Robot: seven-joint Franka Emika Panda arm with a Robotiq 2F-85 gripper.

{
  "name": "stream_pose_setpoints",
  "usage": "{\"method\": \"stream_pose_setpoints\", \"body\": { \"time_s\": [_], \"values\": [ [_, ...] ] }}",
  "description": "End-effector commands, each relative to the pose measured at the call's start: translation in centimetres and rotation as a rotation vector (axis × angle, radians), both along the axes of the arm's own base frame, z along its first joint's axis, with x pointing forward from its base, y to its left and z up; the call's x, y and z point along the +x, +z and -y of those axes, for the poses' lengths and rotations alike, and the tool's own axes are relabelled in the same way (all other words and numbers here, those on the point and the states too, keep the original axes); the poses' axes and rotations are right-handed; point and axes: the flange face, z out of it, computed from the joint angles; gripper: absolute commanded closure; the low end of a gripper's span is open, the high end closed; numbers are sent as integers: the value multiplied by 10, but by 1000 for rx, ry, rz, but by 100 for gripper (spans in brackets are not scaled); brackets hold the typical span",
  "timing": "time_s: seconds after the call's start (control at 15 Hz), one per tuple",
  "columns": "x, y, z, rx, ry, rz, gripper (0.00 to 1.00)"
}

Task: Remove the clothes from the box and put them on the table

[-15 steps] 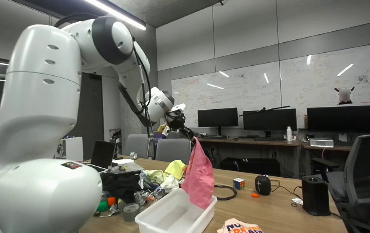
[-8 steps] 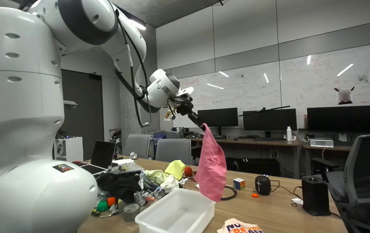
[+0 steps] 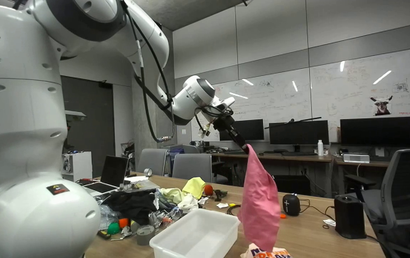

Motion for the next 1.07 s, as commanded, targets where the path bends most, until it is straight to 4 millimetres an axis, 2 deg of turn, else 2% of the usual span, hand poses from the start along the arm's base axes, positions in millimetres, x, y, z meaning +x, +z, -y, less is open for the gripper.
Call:
{"method": "stream_pose_setpoints", "body": {
  "time_s": [0.0, 0.13, 0.2, 0.4, 0.73, 0.8, 1.0],
  "values": [
    [-7, -9, 16, 16, -46, -55, 99],
    [-9, -12, 17, 27, -46, -78, 71],
    [-17, -15, 19, 40, -27, -92, 66],
    [-26, -17, 13, 96, 54, -142, 42],
    [-50, -13, 6, 173, 282, -262, 5],
    [-54, -10, 6, 180, 333, -281, 1],
    [-69, -2, 9, 180, 496, -326, 0]
  ]
}}
